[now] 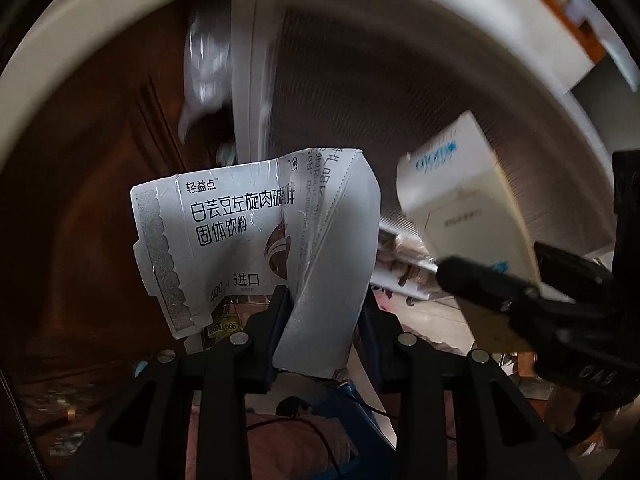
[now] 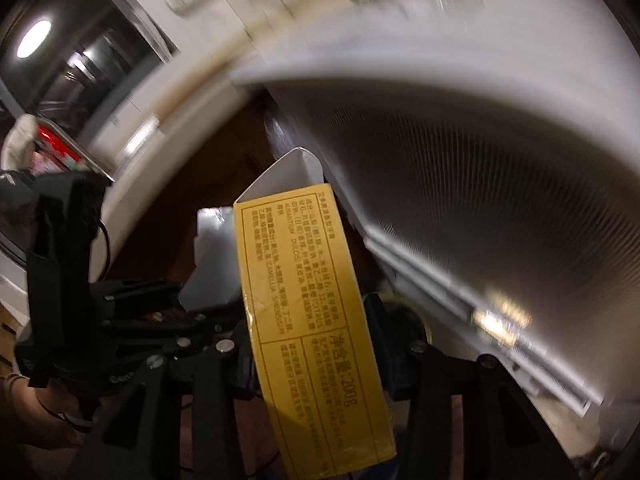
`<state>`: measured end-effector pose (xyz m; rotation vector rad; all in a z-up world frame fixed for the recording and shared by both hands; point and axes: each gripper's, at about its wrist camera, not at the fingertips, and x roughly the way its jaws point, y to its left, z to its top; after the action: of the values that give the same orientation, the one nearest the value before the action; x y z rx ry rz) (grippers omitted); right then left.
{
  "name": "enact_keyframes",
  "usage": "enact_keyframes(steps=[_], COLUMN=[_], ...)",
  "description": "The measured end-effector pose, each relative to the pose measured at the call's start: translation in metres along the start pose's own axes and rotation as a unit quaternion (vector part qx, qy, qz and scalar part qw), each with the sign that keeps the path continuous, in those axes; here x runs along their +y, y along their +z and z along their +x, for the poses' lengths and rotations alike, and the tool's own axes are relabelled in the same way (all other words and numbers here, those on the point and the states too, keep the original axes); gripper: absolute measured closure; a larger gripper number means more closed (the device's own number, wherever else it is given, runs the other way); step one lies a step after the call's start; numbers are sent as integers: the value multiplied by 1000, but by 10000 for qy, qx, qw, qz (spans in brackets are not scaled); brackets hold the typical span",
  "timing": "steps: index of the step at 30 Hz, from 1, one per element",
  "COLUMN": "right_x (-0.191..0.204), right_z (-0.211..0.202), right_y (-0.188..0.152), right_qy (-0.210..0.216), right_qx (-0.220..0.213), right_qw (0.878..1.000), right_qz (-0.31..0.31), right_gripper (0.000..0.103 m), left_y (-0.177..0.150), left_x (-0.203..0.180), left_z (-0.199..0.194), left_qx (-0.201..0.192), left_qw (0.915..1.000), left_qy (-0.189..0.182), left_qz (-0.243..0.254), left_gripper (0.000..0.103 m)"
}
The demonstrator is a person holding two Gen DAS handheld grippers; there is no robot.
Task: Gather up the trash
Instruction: 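Lower the packet and yellow box into the floor bin and open both tools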
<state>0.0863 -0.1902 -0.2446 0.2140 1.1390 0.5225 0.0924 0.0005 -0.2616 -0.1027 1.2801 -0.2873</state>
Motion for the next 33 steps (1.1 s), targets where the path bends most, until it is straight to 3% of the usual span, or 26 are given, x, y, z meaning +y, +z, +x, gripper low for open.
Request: enact_keyframes(steps=[11,24,25,28,33], right_x=[-61,-87,-89,-89,-87], right_z=[127,185,186,187,183], right_y=[-32,-39,-39,-40,-40], right_qy=[-386,-363,-348,-372,-411], right_qx=[1042,1455,1455,1456,1420], right_qw=[9914,9776,9766,9763,9771], right_qz=[697,1478,1545,1557,1529], right_gripper=[59,56,56,54,54], left_y=[-3,-1,-2,-3,-4], left_x=[35,39,40,42,44], left_z=[102,151,152,153,154], left_qx=[780,1201,1211,1239,1232], left_qw=[9962,9916,9914,9910,9906], left_qy=[27,361,401,446,562], left_qz=[-379,-326,-299,-228,-214], left_gripper=[71,67,64,39,24])
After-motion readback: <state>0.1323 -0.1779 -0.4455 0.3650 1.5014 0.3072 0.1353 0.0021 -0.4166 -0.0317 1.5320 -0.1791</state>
